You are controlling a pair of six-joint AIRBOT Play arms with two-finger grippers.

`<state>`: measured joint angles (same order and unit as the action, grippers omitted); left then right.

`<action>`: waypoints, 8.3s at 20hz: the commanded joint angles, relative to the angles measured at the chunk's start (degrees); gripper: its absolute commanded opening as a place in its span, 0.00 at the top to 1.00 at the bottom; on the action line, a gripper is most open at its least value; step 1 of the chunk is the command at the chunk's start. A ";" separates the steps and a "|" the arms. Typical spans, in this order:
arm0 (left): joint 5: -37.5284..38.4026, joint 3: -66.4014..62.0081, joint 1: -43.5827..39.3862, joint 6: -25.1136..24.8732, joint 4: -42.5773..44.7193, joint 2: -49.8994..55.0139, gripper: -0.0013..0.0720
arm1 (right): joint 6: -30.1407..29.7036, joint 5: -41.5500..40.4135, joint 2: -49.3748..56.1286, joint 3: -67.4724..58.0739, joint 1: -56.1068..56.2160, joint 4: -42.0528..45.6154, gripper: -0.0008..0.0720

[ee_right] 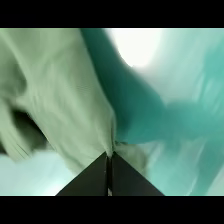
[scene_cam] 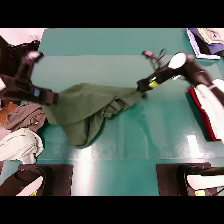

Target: Fold the shirts.

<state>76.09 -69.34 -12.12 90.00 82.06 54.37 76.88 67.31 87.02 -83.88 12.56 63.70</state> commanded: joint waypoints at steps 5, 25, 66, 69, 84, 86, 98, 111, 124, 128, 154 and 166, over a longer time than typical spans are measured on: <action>0.92 -35.19 0.02 -1.51 -0.20 -0.04 0.95 | 0.70 -5.18 -27.71 -6.67 -10.82 0.76 0.97; 4.90 -25.70 0.02 -4.79 -17.57 2.29 0.95 | 7.32 17.09 -19.89 -27.52 -26.58 -1.64 0.97; -16.81 24.33 12.83 -18.03 -35.52 20.68 0.95 | 6.60 21.44 -1.25 -16.20 -12.20 -3.61 0.43; -12.83 18.80 12.83 -18.01 -31.52 17.68 0.95 | 5.81 22.60 -7.72 -4.15 -12.90 -1.73 0.43; -10.29 14.47 12.81 -17.97 -30.42 10.86 0.95 | 27.96 3.54 -44.00 59.56 -5.99 1.86 0.43; -9.77 14.47 12.81 -17.97 -30.40 10.86 0.95 | 30.27 1.14 -44.02 61.35 -3.69 1.51 0.43; -7.91 14.47 12.83 -18.03 -30.36 10.84 0.95 | 30.18 -6.82 -28.48 53.90 6.03 2.67 0.80; -1.84 -31.85 12.98 -16.90 -28.13 8.39 0.95 | 23.87 -10.16 -46.25 11.26 -14.53 18.82 0.97; -13.40 -57.31 12.98 -13.70 -28.35 -6.69 0.95 | 14.08 5.79 -38.80 -40.76 -34.69 17.16 0.97; -9.86 -46.31 12.98 -10.49 -22.38 -6.08 0.95 | 14.10 13.29 -30.42 -39.80 -34.53 11.37 0.97; -27.87 -15.65 12.98 -15.50 -16.20 31.15 0.95 | 13.86 -4.79 11.04 -17.49 -19.26 20.96 0.97; -6.51 -7.32 12.98 -14.69 -15.17 33.90 0.95 | 13.03 11.47 11.41 -8.94 -16.83 31.32 0.96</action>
<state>65.56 -77.95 0.82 74.65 66.83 88.16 89.93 75.26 98.43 -94.94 -4.43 94.70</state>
